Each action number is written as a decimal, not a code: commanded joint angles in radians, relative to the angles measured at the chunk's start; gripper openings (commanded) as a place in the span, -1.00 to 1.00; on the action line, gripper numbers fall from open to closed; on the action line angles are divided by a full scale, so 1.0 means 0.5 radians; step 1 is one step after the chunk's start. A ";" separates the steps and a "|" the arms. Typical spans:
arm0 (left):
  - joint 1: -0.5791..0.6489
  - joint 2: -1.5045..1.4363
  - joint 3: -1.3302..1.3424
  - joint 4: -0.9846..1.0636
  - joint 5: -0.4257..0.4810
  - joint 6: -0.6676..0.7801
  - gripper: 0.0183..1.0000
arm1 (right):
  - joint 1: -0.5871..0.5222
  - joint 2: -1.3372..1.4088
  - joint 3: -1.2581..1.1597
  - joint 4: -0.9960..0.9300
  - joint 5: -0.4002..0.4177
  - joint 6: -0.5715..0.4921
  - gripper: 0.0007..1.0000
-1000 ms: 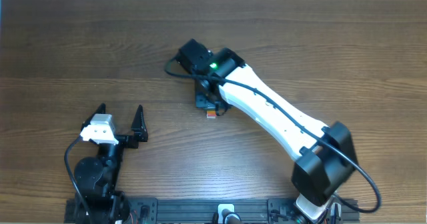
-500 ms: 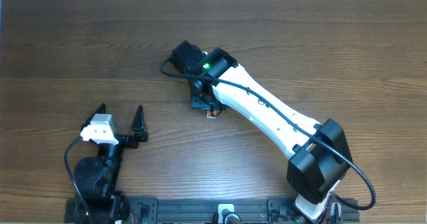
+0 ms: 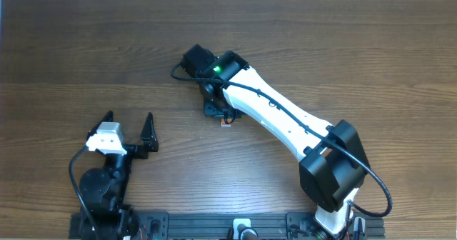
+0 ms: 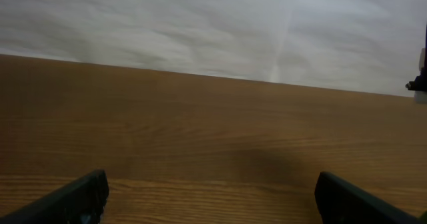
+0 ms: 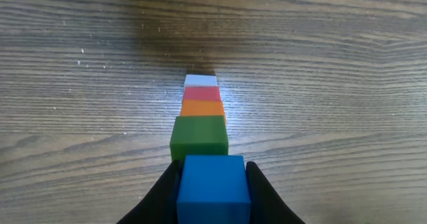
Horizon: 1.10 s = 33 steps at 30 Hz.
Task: Stack Cubes
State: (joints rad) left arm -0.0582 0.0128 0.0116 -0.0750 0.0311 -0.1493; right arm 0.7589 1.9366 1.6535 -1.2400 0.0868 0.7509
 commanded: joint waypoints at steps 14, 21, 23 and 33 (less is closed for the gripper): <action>0.012 -0.012 -0.011 -0.002 0.026 0.030 1.00 | -0.015 0.025 0.047 0.035 0.039 -0.033 -0.98; 0.012 -0.012 -0.011 -0.002 0.026 0.030 1.00 | -0.027 0.025 0.048 0.055 0.037 -0.054 -0.98; 0.012 -0.012 -0.011 -0.002 0.026 0.030 1.00 | -0.027 0.025 0.047 0.060 0.037 -0.053 -0.98; 0.012 -0.012 -0.011 -0.002 0.027 0.030 1.00 | -0.026 0.025 0.047 0.058 0.023 -0.054 -0.98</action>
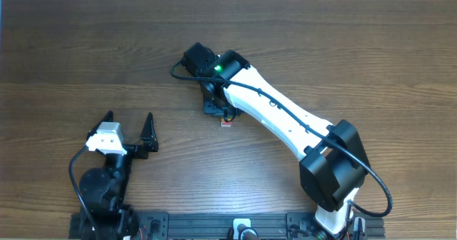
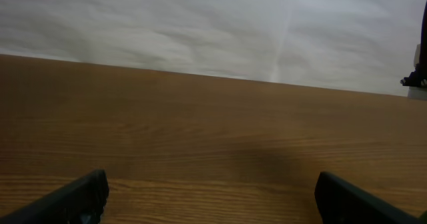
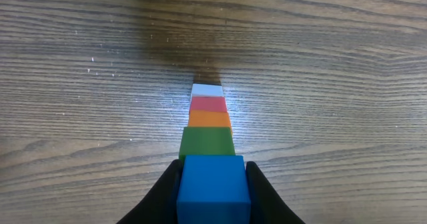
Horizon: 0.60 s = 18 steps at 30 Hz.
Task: Stack Cubes
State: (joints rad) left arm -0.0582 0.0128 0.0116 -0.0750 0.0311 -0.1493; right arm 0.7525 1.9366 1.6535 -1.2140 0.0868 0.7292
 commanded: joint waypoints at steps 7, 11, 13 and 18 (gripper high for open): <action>0.012 -0.012 -0.011 -0.002 0.026 0.030 1.00 | -0.011 0.025 0.047 0.007 0.022 -0.018 -0.98; 0.012 -0.012 -0.011 -0.002 0.027 0.030 1.00 | -0.011 0.025 0.047 0.011 0.022 -0.025 -0.98; 0.012 -0.012 -0.011 -0.002 0.026 0.030 1.00 | -0.011 0.025 0.047 0.014 0.022 -0.025 -0.98; 0.012 -0.012 -0.011 -0.002 0.026 0.030 1.00 | -0.009 0.025 0.047 0.019 0.015 -0.025 -0.98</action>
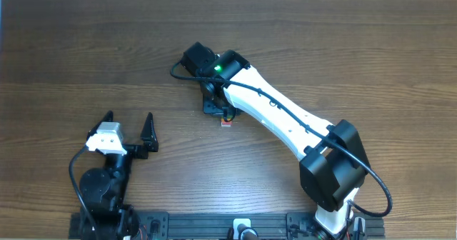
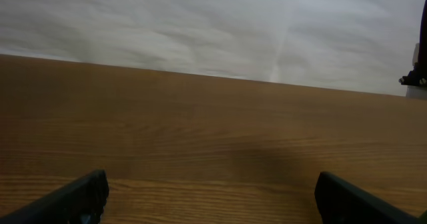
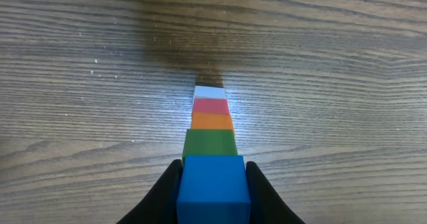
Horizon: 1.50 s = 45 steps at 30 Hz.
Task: Stack Cubes
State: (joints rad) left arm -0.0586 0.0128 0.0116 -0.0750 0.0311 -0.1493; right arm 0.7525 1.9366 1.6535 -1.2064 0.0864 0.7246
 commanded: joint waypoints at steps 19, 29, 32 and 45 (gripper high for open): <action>0.013 -0.012 -0.011 -0.002 0.026 0.030 1.00 | -0.009 0.054 0.040 0.001 0.013 -0.016 -0.66; 0.013 -0.012 -0.011 -0.002 0.026 0.030 1.00 | -0.010 0.092 0.040 0.011 -0.021 -0.016 -0.46; 0.013 -0.012 -0.011 -0.002 0.026 0.030 1.00 | -0.010 0.092 0.040 0.011 -0.021 -0.016 -0.45; 0.013 -0.012 -0.011 -0.002 0.026 0.030 1.00 | -0.010 0.092 0.040 -0.005 -0.021 -0.017 -0.21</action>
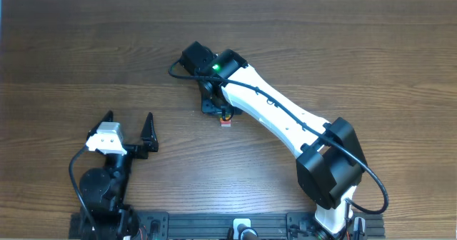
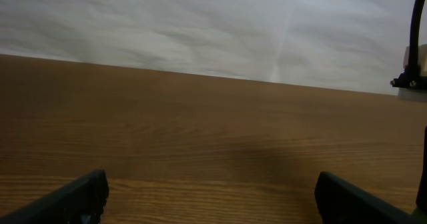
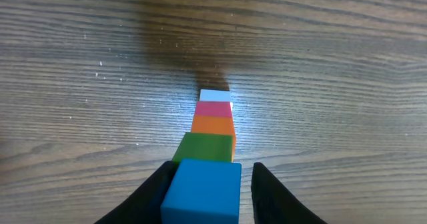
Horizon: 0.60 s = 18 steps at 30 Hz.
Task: Stack Cubes
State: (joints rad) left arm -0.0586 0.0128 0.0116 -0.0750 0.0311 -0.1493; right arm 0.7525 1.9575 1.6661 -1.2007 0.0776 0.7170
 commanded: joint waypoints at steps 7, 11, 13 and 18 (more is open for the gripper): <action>0.013 -0.012 -0.011 -0.002 0.026 0.030 1.00 | -0.011 0.050 0.014 -0.024 -0.003 -0.002 -0.20; 0.013 -0.012 -0.011 -0.002 0.026 0.030 1.00 | -0.011 0.050 0.014 -0.025 -0.003 -0.002 -0.21; 0.013 -0.012 -0.011 -0.002 0.026 0.030 1.00 | -0.011 0.050 0.014 -0.025 -0.003 -0.002 -0.20; 0.013 -0.012 -0.011 -0.002 0.026 0.030 1.00 | -0.011 0.050 0.014 -0.027 -0.003 -0.002 -0.18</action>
State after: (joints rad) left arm -0.0586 0.0128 0.0116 -0.0750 0.0311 -0.1493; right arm 0.7525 1.9671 1.6661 -1.2110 0.0780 0.7181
